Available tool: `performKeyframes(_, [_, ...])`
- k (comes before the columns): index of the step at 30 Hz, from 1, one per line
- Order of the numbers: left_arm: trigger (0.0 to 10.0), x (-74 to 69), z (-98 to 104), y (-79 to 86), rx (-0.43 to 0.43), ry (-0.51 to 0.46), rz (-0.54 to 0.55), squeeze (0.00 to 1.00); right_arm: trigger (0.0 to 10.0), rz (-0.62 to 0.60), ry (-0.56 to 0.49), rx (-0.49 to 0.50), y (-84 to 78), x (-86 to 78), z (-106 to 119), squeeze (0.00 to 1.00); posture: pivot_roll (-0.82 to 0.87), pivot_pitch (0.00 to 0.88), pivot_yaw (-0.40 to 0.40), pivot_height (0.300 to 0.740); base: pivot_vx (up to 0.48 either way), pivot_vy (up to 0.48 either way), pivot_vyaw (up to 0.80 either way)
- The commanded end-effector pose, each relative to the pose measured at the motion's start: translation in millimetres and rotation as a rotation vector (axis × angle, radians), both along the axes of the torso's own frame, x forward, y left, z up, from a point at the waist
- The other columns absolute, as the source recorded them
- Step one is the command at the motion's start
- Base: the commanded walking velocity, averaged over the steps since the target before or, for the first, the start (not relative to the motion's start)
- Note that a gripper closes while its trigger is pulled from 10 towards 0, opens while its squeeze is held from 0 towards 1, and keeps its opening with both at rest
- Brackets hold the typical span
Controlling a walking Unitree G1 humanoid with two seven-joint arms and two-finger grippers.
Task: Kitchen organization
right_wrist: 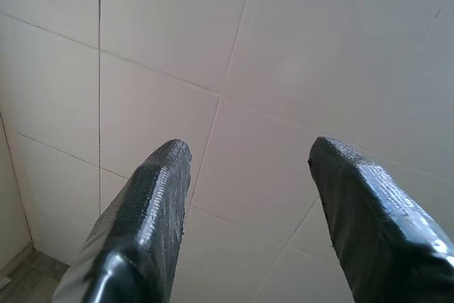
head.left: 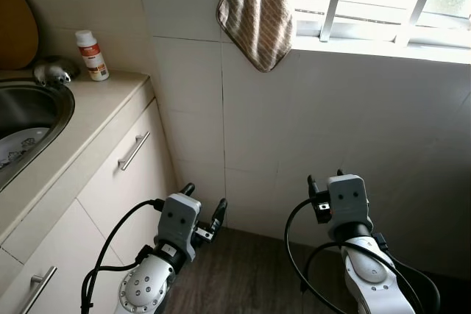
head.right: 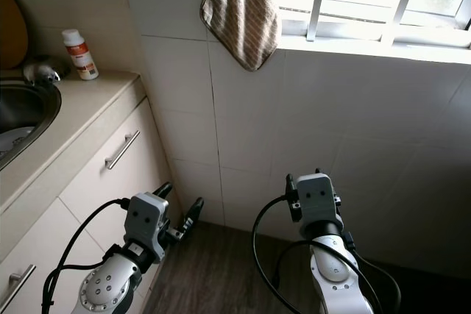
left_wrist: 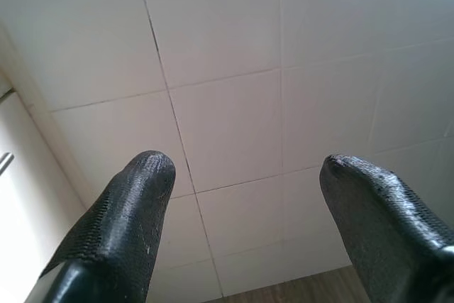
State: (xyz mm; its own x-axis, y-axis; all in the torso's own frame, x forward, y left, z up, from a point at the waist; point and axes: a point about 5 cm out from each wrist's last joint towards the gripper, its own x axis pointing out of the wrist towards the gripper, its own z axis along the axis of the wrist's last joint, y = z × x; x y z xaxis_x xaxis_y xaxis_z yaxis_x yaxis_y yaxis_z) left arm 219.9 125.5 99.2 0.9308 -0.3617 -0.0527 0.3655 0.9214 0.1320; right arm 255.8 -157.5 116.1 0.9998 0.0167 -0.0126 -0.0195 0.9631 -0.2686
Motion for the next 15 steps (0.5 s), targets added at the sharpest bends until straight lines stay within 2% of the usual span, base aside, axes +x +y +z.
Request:
performKeyframes(1, [10.0, 5.3, -0.7, 4.4, 0.028, -0.008, 0.023, 0.0, 10.0, 0.005, -0.023, -0.03, -0.9, 5.5, 3.8, 0.0, -0.02, 0.0, -0.035, 0.74, 0.0, 0.0, 0.0])
performKeyframes(7, [10.0, 19.4, 6.2, 1.6, 0.008, -0.048, 0.033, 0.0, 10.0, 0.01, -0.048, -0.037, 0.4, 14.8, 7.2, 0.0, -0.01, 0.0, -0.041, 0.74, 0.0, 0.0, 0.0])
performKeyframes(9, [10.0, 22.5, 6.9, 1.8, 0.022, -0.055, 0.026, 0.0, 10.0, 0.014, -0.056, -0.039, 1.6, 17.0, 8.4, 0.0, -0.02, 0.0, -0.037, 0.74, 0.0, 0.0, -0.46])
performKeyframes(15, [10.0, 27.5, 9.2, -0.4, 0.021, -0.071, 0.022, 0.0, 10.0, 0.008, -0.071, -0.039, 0.8, 21.8, 10.5, 0.0, -0.02, 0.0, -0.034, 0.74, 0.0, 0.0, -0.8])
